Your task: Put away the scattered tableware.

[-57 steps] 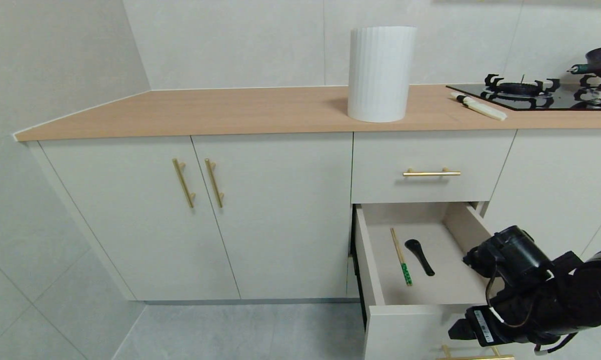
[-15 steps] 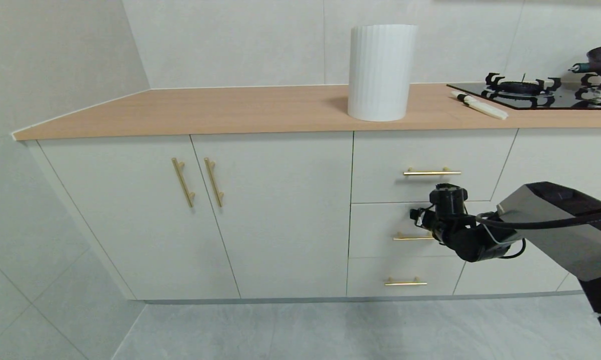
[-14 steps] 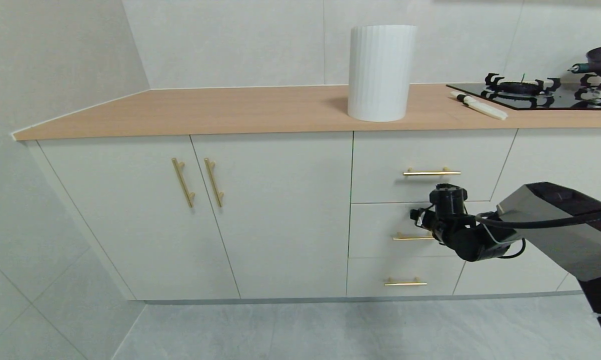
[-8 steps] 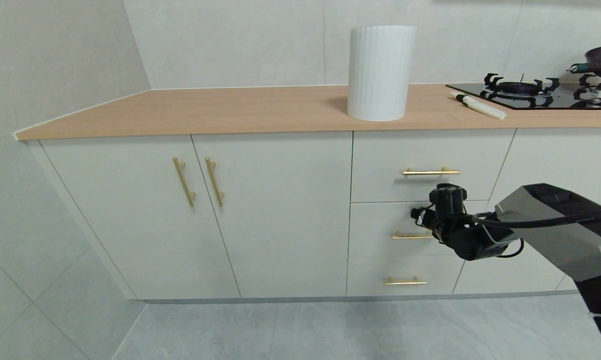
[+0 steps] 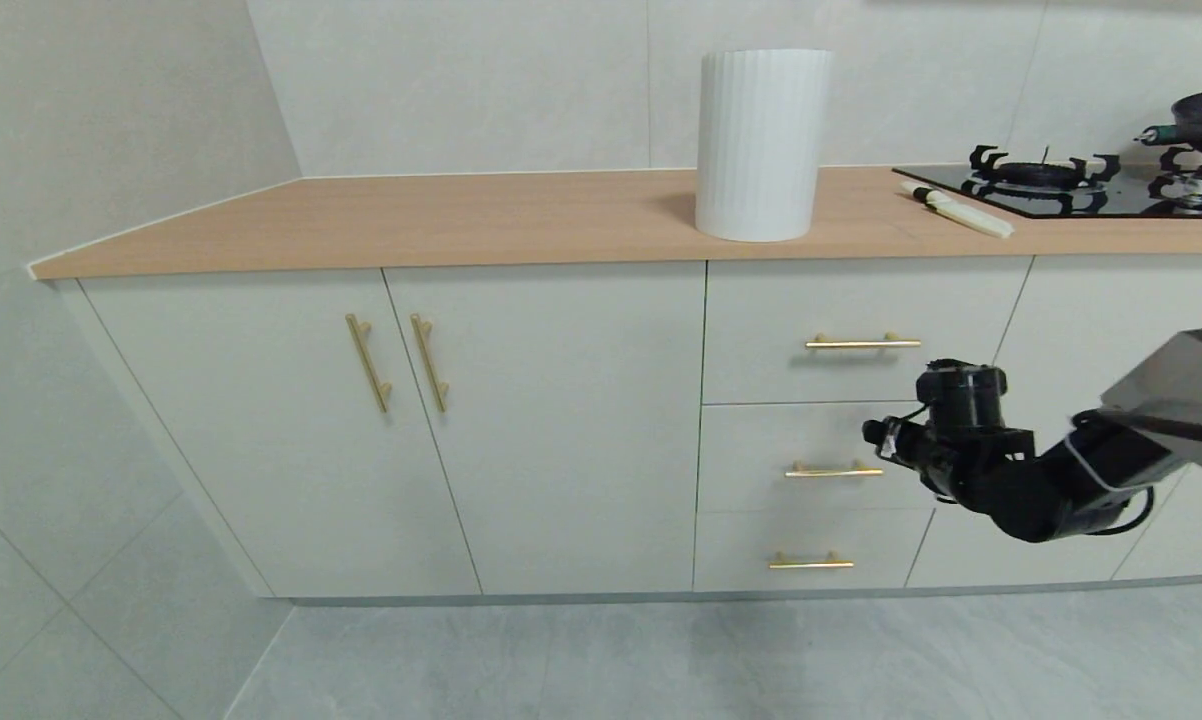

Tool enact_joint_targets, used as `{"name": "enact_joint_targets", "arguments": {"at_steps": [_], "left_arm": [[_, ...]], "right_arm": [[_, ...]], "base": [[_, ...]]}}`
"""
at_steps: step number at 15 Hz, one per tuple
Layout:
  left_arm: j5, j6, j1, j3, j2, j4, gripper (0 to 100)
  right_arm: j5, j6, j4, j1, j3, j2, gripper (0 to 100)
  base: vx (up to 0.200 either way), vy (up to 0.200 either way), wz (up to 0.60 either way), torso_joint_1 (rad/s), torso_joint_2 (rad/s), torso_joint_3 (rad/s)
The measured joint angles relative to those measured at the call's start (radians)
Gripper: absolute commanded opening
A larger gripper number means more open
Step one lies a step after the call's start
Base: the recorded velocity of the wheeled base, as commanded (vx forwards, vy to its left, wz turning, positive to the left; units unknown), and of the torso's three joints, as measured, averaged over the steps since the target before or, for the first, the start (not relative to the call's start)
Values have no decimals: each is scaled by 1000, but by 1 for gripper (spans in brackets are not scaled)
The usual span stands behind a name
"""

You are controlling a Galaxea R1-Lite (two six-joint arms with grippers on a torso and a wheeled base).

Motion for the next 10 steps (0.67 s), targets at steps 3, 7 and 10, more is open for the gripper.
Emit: {"name": "enact_joint_targets", "arguments": {"at_steps": [3, 7, 10], "left_arm": [[0, 0, 0, 0, 0, 0, 100], [0, 0, 0, 0, 0, 0, 100], [0, 0, 0, 0, 0, 0, 100]], "right_arm": [[-5, -27, -81, 2, 275, -269, 100], [-27, -113, -117, 1, 637, -707, 100], [-35, -241, -58, -34, 793, -1061, 100]], "base": [[0, 0, 0, 0, 0, 0], [0, 0, 0, 0, 0, 0], [0, 0, 0, 0, 0, 0]]}}
